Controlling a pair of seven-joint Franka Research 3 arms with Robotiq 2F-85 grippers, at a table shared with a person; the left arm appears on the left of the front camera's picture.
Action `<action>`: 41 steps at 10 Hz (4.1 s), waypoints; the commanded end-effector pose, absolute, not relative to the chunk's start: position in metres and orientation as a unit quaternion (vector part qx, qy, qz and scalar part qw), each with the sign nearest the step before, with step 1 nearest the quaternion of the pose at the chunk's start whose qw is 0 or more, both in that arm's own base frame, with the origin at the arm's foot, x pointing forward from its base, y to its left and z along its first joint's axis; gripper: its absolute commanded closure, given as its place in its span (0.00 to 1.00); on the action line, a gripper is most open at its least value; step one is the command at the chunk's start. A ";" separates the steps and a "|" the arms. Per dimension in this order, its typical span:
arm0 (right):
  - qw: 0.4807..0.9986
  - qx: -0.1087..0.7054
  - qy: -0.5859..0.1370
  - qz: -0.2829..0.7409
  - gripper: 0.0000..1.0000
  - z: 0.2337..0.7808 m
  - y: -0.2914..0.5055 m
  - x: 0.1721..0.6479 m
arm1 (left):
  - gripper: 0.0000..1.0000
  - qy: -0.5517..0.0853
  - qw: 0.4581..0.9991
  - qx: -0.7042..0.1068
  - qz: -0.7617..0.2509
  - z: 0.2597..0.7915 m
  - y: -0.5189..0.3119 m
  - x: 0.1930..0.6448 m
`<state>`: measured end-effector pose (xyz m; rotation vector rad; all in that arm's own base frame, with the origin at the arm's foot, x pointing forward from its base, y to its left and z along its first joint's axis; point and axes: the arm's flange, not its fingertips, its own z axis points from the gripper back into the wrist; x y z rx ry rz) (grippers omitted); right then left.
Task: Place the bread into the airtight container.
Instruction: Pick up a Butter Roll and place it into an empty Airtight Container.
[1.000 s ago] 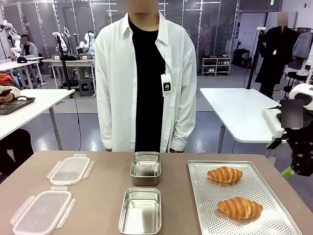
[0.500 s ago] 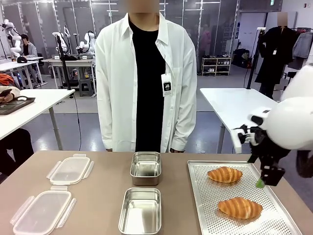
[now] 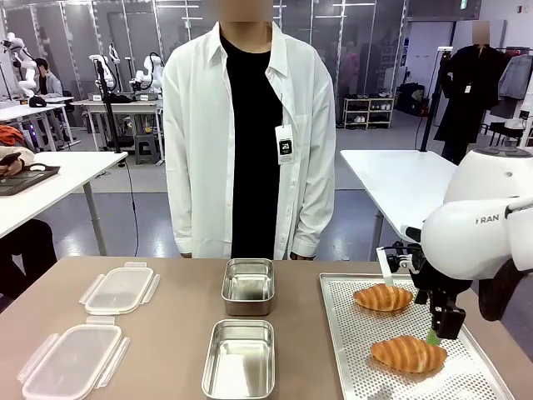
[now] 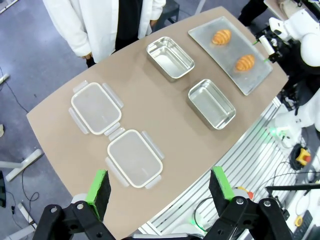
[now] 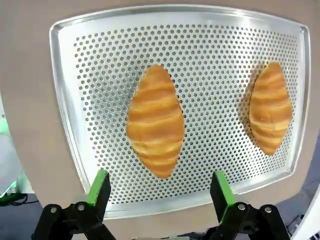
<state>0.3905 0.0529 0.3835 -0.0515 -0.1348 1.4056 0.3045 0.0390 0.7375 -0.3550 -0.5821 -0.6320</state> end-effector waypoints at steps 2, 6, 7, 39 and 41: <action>0.778 -0.012 -0.068 0.624 0.00 0.340 0.047 0.374 | 0.00 -0.280 0.890 -0.171 -0.316 0.739 0.039 0.304; 0.780 0.002 -0.042 0.624 0.00 0.307 0.051 0.379 | 0.00 -0.280 0.890 -0.171 -0.316 0.739 0.039 0.304; 0.784 0.005 -0.034 0.620 0.00 0.301 0.052 0.379 | 0.00 -0.280 0.890 -0.171 -0.316 0.739 0.039 0.304; 0.852 -0.026 -0.076 0.517 0.87 0.416 0.396 0.334 | 0.00 -0.280 0.890 -0.171 -0.316 0.739 0.039 0.304; 0.924 -0.022 -0.070 0.376 0.87 0.418 0.399 0.341 | 0.00 -0.280 0.890 -0.171 -0.316 0.739 0.039 0.304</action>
